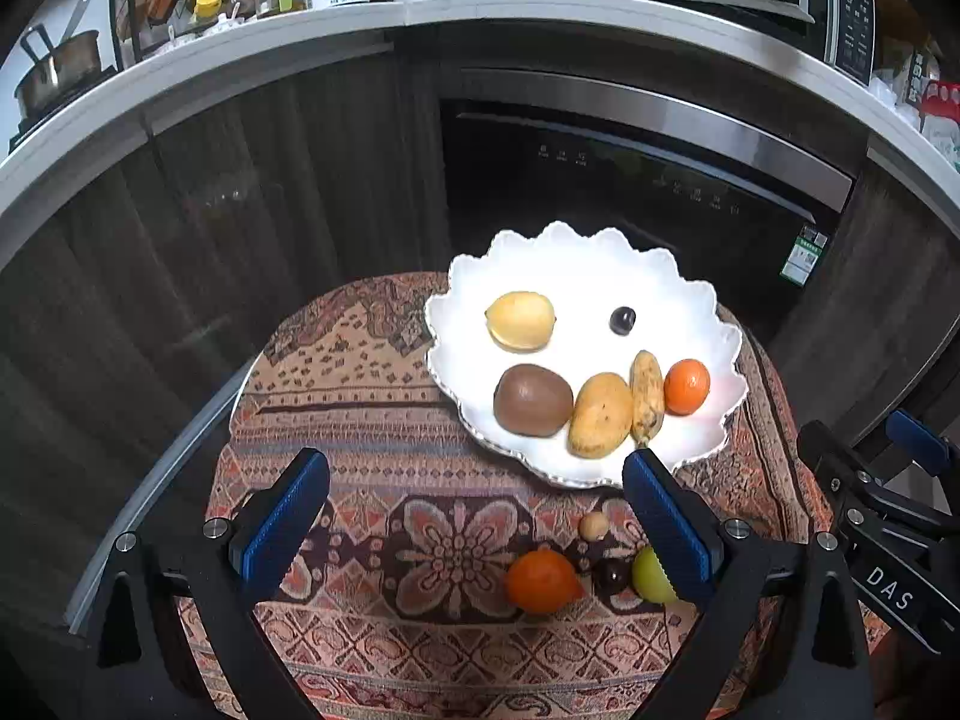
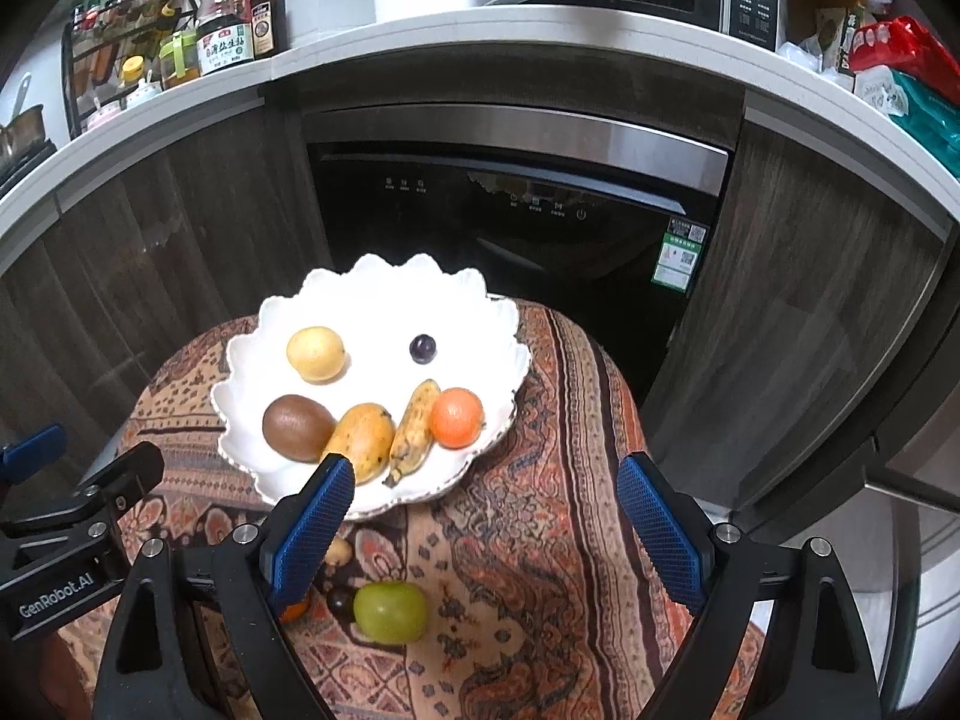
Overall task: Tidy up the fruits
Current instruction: 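Withdraw both open grippers from the bowl toward the remaining fruits, then grasp the second tangerine with the left gripper while the right gripper approaches the green apple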
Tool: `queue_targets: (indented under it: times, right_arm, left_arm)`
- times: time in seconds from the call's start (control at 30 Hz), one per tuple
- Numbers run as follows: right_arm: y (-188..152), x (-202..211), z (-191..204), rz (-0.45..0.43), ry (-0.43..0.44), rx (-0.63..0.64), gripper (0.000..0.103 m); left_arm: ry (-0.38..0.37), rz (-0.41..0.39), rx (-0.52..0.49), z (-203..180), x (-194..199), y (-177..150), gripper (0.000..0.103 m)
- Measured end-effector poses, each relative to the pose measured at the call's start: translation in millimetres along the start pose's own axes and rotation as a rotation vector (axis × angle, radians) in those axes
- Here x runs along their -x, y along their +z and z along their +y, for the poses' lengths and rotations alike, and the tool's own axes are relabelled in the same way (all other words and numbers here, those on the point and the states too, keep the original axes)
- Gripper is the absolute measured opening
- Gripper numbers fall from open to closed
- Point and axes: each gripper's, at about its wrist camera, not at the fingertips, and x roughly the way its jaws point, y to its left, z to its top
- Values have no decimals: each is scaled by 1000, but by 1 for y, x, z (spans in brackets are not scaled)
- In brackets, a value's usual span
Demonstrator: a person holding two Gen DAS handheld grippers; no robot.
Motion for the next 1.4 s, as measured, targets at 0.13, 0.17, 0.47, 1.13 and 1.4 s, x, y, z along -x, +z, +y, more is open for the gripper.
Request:
queue_targets:
  times: [0.13, 0.17, 0.47, 1.13, 1.4]
  right_arm:
    - [-10, -3, -1, 16, 1, -1, 90]
    - [-13, -4, -2, 19, 0, -2, 90]
    - [-35, -16, -9, 63, -8, -19, 90]
    - [-72, -55, -22, 167, -23, -40, 90]
    - [-79, -66, -21, 192, -26, -35, 90]
  left_arm:
    - [-1, 10, -5, -2, -3, -9, 100]
    - [-1, 12, -7, -3, -4, -12, 100]
    - [-9, 46, -14, -11, -22, -35, 98]
    - [-36, 174, -42, -32, -81, -81, 84]
    - [-52, 210, -47, -36, -97, -86, 68]
